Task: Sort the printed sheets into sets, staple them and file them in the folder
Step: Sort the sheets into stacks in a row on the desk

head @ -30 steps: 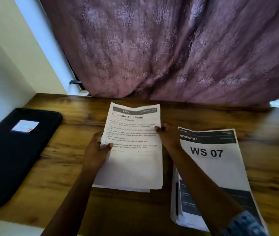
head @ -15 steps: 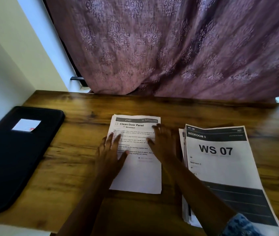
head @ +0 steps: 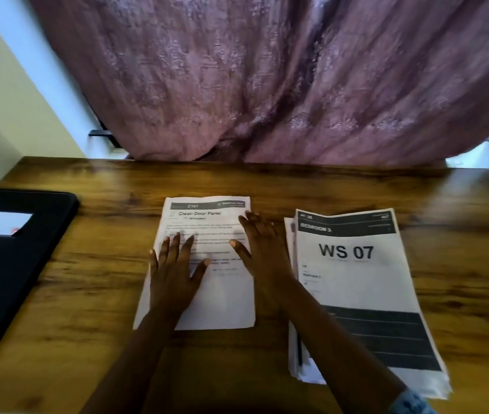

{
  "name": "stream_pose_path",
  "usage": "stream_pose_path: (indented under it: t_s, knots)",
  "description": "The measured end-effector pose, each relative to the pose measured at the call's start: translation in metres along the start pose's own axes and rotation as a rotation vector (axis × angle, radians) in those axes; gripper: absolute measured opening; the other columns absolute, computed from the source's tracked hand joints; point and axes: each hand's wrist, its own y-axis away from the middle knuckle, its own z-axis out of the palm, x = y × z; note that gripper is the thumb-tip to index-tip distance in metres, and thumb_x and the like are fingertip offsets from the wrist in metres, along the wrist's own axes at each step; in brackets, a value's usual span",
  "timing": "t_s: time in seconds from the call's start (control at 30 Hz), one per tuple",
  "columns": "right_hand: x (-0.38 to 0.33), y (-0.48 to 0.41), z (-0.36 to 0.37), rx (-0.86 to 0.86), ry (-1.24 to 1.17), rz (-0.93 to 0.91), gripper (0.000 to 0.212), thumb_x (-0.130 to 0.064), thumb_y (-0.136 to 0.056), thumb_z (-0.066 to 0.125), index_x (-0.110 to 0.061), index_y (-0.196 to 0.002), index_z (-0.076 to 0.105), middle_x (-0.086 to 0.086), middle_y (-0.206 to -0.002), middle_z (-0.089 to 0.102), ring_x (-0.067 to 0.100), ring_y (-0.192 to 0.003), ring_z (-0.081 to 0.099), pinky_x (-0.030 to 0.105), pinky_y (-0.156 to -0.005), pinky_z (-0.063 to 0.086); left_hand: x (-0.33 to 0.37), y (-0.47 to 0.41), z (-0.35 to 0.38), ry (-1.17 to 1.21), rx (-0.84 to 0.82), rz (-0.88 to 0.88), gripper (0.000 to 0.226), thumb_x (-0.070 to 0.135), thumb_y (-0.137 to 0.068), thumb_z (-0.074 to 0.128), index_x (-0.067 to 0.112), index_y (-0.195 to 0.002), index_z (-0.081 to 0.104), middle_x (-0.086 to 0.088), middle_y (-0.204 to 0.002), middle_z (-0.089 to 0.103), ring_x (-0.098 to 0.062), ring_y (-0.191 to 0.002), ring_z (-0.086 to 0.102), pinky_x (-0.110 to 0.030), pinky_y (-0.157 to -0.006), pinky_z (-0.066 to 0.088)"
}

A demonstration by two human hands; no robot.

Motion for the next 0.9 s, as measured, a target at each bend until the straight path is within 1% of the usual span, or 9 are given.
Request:
stream_pose_path:
  t_s: [0.07, 0.13, 0.27, 0.3, 0.4, 0.47, 0.57, 0.7, 0.9]
  knots:
    - [0.019, 0.023, -0.025, 0.207, -0.048, 0.047, 0.044, -0.036, -0.094, 0.052, -0.016, -0.132, 0.050, 0.008, -0.136, 0.051, 0.025, -0.125, 0.047, 0.042, -0.105, 0.038, 0.030, 0.003, -0.001, 0.072, 0.002, 0.075, 0.076, 0.068, -0.086, 0.029, 0.023, -0.148, 0.035, -0.009, -0.155, 0.030, -0.030, -0.145, 0.022, -0.047, -0.116, 0.002]
    - [0.053, 0.050, -0.045, 0.337, -0.094, 0.188, 0.032, -0.030, -0.091, 0.059, -0.018, -0.120, 0.057, 0.007, -0.122, 0.059, 0.021, -0.113, 0.053, 0.038, -0.096, 0.045, 0.071, 0.011, 0.002, 0.207, -0.006, 0.150, 0.065, 0.060, -0.091, 0.043, 0.025, -0.145, 0.038, -0.003, -0.153, 0.033, -0.025, -0.143, 0.028, -0.048, -0.117, 0.018]
    - [0.124, 0.087, -0.083, 0.505, -0.051, 0.522, 0.038, -0.028, -0.087, 0.064, -0.014, -0.121, 0.053, 0.013, -0.122, 0.055, 0.029, -0.111, 0.052, 0.039, -0.089, 0.047, 0.155, 0.036, 0.011, 0.640, -0.224, 0.067, 0.055, 0.040, -0.091, 0.060, 0.041, -0.139, 0.034, 0.029, -0.140, 0.031, 0.009, -0.127, 0.031, -0.017, -0.101, 0.036]
    - [0.140, 0.094, -0.091, 0.508, -0.077, 0.623, 0.043, -0.028, -0.085, 0.067, -0.012, -0.122, 0.052, 0.015, -0.123, 0.054, 0.032, -0.110, 0.052, 0.041, -0.088, 0.048, 0.168, 0.040, 0.018, 0.759, -0.290, 0.019, 0.053, 0.042, -0.089, 0.062, 0.047, -0.134, 0.035, 0.030, -0.137, 0.037, 0.009, -0.124, 0.039, -0.012, -0.094, 0.044]
    - [0.172, 0.107, -0.103, 0.391, -0.204, 0.828, 0.062, -0.032, -0.079, 0.074, -0.007, -0.128, 0.045, 0.018, -0.128, 0.050, 0.036, -0.115, 0.049, 0.047, -0.093, 0.047, 0.186, 0.042, 0.036, 0.968, -0.333, -0.142, 0.057, 0.047, -0.082, 0.068, 0.061, -0.126, 0.035, 0.012, -0.136, 0.052, -0.016, -0.120, 0.057, -0.031, -0.082, 0.058]
    - [0.184, 0.112, -0.106, 0.361, -0.282, 0.863, 0.065, -0.029, -0.077, 0.077, -0.004, -0.127, 0.045, 0.019, -0.127, 0.052, 0.036, -0.114, 0.051, 0.047, -0.093, 0.047, 0.194, 0.042, 0.041, 0.946, -0.299, -0.135, 0.059, 0.028, -0.088, 0.067, 0.043, -0.137, 0.036, 0.005, -0.139, 0.051, -0.020, -0.119, 0.057, -0.015, -0.072, 0.056]
    - [0.190, 0.117, -0.108, 0.370, -0.380, 0.868, 0.044, -0.019, -0.079, 0.075, -0.001, -0.113, 0.054, 0.016, -0.113, 0.060, 0.031, -0.104, 0.059, 0.035, -0.084, 0.047, 0.200, 0.041, 0.041, 0.875, -0.238, -0.145, 0.058, 0.015, -0.090, 0.064, 0.024, -0.141, 0.039, 0.006, -0.137, 0.048, -0.015, -0.115, 0.055, -0.002, -0.062, 0.047]
    - [0.197, 0.118, -0.101, 0.314, -0.595, 0.878, 0.027, -0.019, -0.081, 0.073, -0.006, -0.101, 0.060, 0.012, -0.105, 0.064, 0.027, -0.096, 0.061, 0.044, -0.092, 0.049, 0.195, 0.039, 0.046, 0.842, -0.164, -0.149, 0.056, 0.015, -0.089, 0.065, 0.025, -0.139, 0.041, 0.004, -0.137, 0.049, -0.016, -0.117, 0.055, -0.015, -0.076, 0.052]
    - [0.204, 0.110, -0.100, 0.273, -0.633, 0.847, 0.021, -0.019, -0.085, 0.068, -0.004, -0.100, 0.063, 0.004, -0.098, 0.065, 0.020, -0.090, 0.061, 0.030, -0.081, 0.048, 0.191, 0.037, 0.053, 0.750, -0.129, -0.142, 0.057, 0.016, -0.089, 0.066, 0.025, -0.139, 0.040, -0.003, -0.145, 0.044, -0.028, -0.131, 0.046, -0.044, -0.100, 0.045]
